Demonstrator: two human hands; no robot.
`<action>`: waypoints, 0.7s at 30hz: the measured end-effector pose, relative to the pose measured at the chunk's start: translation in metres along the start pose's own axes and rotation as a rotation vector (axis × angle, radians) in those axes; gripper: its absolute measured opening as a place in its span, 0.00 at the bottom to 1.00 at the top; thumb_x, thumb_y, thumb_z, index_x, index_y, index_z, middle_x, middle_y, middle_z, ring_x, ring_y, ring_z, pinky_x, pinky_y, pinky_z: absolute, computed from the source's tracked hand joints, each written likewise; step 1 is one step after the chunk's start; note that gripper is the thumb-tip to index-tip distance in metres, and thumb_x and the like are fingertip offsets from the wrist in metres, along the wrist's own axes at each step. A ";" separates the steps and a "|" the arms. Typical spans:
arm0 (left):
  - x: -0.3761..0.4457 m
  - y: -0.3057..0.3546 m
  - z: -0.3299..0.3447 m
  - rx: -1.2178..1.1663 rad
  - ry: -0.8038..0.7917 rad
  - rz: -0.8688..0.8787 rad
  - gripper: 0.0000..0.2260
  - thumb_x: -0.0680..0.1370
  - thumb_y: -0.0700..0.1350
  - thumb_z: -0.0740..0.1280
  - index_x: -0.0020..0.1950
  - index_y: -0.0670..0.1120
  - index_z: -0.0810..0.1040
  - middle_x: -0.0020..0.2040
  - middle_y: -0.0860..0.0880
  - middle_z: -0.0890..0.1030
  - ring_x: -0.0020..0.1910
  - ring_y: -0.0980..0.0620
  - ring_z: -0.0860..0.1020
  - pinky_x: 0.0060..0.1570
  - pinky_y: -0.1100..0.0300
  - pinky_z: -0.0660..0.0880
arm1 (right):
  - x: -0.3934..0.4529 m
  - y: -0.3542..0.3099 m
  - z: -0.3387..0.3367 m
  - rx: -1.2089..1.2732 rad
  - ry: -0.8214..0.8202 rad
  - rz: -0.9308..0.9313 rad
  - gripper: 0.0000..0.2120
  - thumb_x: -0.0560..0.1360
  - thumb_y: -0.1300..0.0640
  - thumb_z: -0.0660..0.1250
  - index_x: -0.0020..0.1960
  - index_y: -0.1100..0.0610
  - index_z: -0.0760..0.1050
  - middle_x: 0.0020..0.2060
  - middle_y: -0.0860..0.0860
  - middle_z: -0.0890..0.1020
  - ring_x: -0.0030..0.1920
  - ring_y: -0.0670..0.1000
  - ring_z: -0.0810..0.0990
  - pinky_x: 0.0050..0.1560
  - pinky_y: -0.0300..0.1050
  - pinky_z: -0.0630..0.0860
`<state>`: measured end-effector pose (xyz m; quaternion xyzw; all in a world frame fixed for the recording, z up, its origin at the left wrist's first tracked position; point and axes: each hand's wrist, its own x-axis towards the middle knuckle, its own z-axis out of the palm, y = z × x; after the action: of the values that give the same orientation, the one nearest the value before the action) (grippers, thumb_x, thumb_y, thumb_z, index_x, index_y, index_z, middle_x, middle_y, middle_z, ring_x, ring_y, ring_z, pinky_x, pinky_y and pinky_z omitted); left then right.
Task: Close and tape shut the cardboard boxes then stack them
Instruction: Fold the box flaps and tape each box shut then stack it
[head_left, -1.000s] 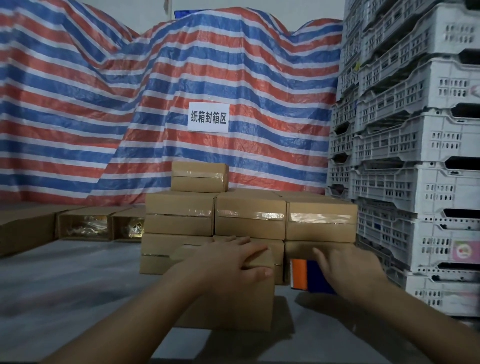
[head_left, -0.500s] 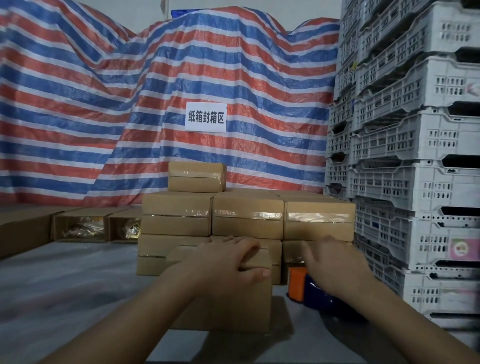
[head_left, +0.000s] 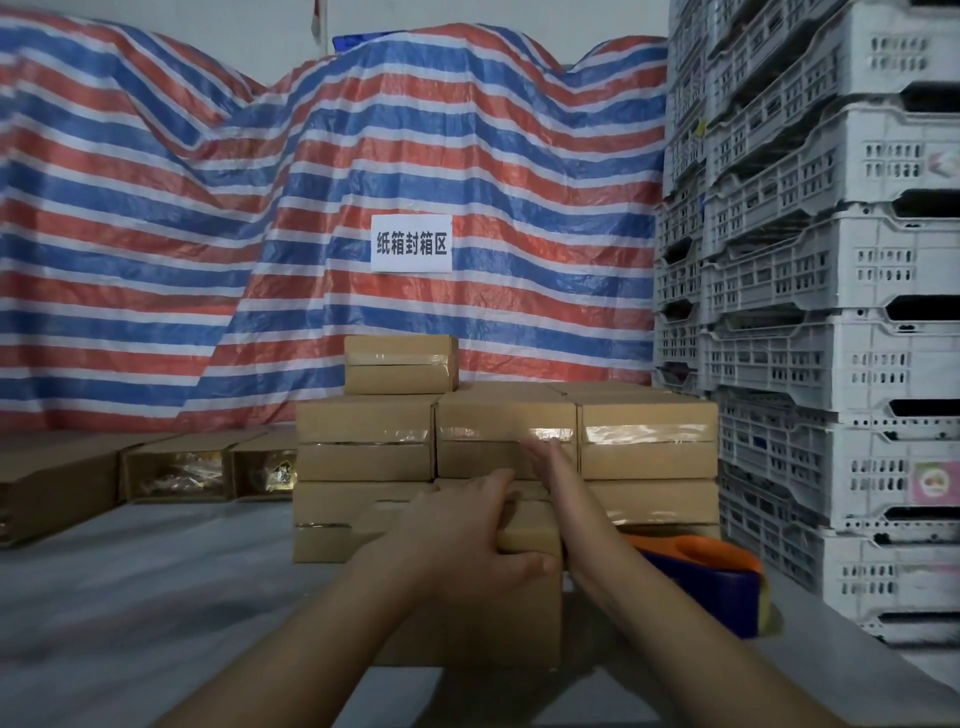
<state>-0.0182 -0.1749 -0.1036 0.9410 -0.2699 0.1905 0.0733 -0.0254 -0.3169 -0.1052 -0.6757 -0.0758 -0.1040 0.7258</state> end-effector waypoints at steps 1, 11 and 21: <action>-0.001 0.000 0.001 0.013 0.033 -0.003 0.43 0.70 0.72 0.64 0.78 0.55 0.53 0.74 0.53 0.67 0.69 0.52 0.69 0.65 0.52 0.67 | -0.003 0.002 -0.001 0.052 -0.005 0.007 0.25 0.83 0.38 0.50 0.74 0.47 0.69 0.69 0.51 0.74 0.60 0.49 0.76 0.61 0.49 0.73; -0.074 -0.040 0.003 -0.668 0.470 -0.396 0.50 0.58 0.75 0.67 0.76 0.58 0.57 0.72 0.55 0.67 0.63 0.57 0.71 0.62 0.56 0.73 | -0.045 0.029 -0.025 -0.297 -0.115 0.187 0.47 0.68 0.32 0.64 0.80 0.36 0.44 0.78 0.52 0.62 0.76 0.60 0.63 0.74 0.64 0.63; -0.072 -0.043 -0.007 -1.166 0.420 -0.504 0.16 0.72 0.51 0.74 0.58 0.52 0.76 0.48 0.55 0.81 0.45 0.58 0.79 0.36 0.65 0.73 | -0.054 0.011 -0.024 -0.324 -0.138 -0.081 0.48 0.68 0.49 0.78 0.79 0.38 0.53 0.68 0.42 0.72 0.69 0.47 0.71 0.70 0.51 0.70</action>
<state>-0.0536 -0.1022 -0.1278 0.7247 -0.0807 0.1696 0.6630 -0.0760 -0.3375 -0.1309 -0.7858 -0.1350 -0.0975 0.5957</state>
